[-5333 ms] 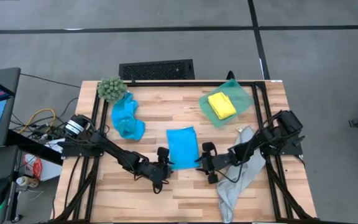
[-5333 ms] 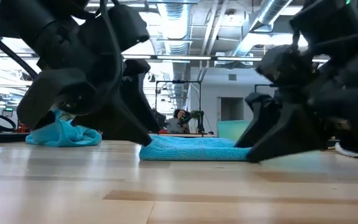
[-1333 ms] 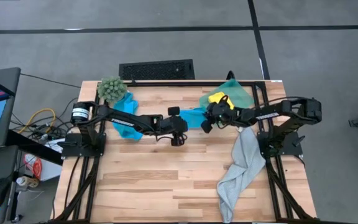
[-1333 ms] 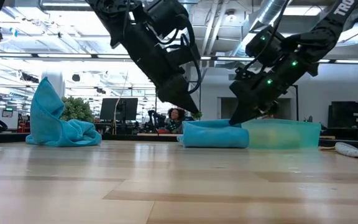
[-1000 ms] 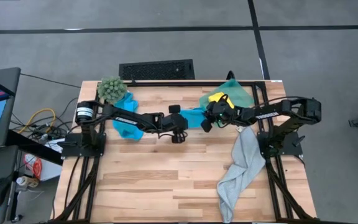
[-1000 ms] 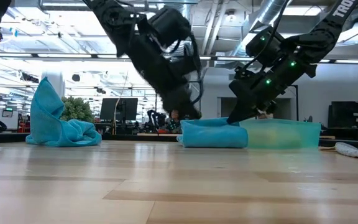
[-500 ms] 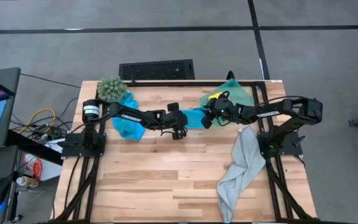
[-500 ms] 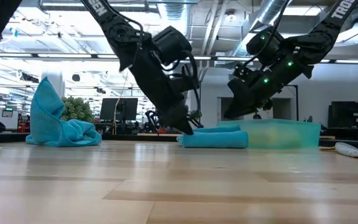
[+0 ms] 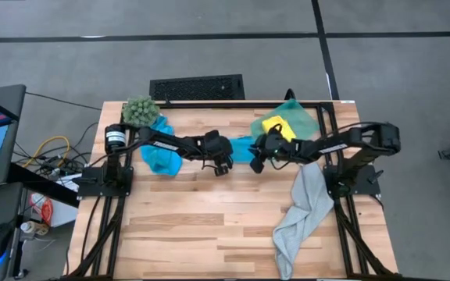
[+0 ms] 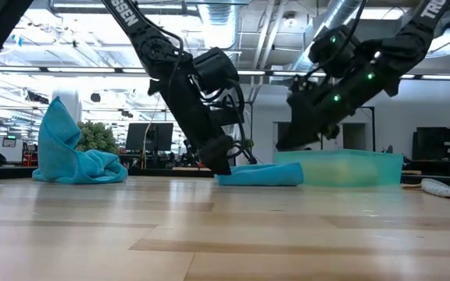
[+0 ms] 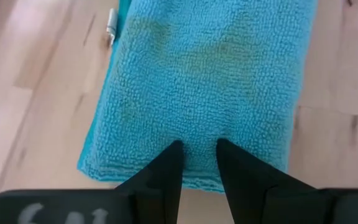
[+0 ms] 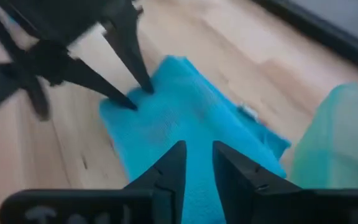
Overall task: Fold microfiber towels
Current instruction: Fold the right blue towel
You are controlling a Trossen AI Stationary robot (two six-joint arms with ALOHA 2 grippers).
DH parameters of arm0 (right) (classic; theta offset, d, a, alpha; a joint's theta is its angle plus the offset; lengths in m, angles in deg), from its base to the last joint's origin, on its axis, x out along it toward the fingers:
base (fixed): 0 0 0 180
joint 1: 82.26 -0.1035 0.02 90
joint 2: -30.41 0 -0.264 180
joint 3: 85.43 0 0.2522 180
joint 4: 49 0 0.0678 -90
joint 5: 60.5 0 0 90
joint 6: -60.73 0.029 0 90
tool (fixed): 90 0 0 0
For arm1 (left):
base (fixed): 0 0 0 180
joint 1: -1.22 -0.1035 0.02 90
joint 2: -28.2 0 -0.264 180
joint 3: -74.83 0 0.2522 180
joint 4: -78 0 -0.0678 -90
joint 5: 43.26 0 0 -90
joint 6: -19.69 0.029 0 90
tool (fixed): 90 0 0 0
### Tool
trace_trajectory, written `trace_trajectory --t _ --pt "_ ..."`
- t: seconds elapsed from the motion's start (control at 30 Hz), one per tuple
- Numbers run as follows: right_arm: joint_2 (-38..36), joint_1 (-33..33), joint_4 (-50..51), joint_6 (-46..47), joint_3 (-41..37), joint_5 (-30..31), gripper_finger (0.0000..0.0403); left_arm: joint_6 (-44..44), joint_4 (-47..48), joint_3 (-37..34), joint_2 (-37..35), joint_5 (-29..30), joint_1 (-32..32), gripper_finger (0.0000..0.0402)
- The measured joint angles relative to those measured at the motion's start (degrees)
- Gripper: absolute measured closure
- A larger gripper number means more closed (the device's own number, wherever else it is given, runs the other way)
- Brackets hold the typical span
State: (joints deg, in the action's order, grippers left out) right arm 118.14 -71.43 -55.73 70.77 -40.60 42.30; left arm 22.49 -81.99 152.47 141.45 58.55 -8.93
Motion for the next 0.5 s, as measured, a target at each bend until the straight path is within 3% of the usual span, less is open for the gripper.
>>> trace_trajectory --t 0.23,0.5 --pt "6.3 -5.2 -2.1 3.5 0.0 0.6 0.0311 -8.8 2.1 0.0 0.0 0.0 5.4 0.0304" --pt "8.9 -12.5 -2.1 8.5 0.3 1.7 0.0312 -18.7 3.4 -0.2 0.1 2.0 16.2 0.0304"
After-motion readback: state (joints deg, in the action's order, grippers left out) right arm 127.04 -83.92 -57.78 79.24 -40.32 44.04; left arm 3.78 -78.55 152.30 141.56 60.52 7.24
